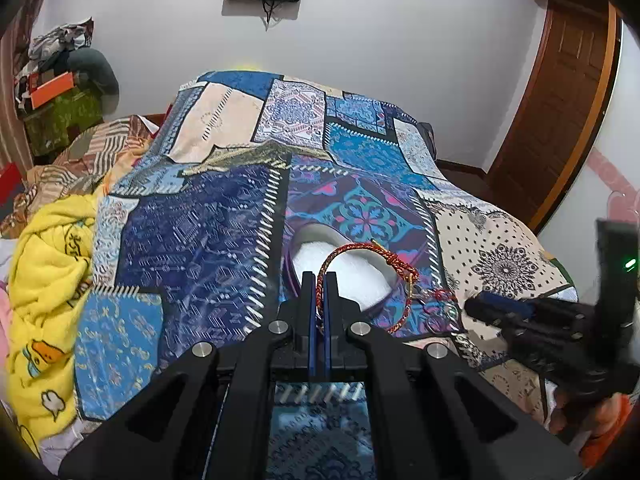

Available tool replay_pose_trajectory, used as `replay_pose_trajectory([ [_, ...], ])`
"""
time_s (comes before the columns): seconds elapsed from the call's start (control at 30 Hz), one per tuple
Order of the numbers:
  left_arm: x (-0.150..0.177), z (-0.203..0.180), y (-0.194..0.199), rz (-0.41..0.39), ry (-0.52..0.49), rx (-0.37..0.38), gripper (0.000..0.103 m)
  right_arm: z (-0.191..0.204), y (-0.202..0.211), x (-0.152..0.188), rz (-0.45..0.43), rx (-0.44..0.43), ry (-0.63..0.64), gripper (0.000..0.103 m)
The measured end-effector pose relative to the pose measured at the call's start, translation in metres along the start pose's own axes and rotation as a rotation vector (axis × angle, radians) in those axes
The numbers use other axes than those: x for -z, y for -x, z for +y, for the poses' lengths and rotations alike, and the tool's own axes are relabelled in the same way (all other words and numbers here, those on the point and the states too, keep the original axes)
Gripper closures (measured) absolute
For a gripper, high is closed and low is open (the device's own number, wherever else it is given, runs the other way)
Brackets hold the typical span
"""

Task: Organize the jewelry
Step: 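Lower the bracelet into the heart tin with left tool while right tool drops the ring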

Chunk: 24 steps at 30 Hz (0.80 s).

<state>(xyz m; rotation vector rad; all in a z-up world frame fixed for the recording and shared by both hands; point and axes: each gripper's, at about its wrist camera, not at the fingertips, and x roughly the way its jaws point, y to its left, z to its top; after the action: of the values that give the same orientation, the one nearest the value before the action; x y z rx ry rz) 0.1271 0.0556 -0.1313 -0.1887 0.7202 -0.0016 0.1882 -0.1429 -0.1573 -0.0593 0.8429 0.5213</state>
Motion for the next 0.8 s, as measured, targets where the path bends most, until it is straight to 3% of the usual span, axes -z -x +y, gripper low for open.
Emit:
replay_pose_trajectory([
  [0.33, -0.01, 0.012, -0.016, 0.007, -0.018, -0.017, 0.102, 0.027, -0.012, -0.027, -0.048, -0.08, 0.041, 0.086],
  [0.57, -0.012, 0.014, -0.037, 0.045, -0.024, 0.005, 0.102, 0.034, -0.038, -0.032, 0.005, -0.156, 0.037, 0.086],
  [0.8, -0.011, 0.009, -0.059, 0.084, -0.071, 0.019, 0.102, 0.037, -0.056, -0.033, 0.04, -0.179, 0.044, 0.086],
])
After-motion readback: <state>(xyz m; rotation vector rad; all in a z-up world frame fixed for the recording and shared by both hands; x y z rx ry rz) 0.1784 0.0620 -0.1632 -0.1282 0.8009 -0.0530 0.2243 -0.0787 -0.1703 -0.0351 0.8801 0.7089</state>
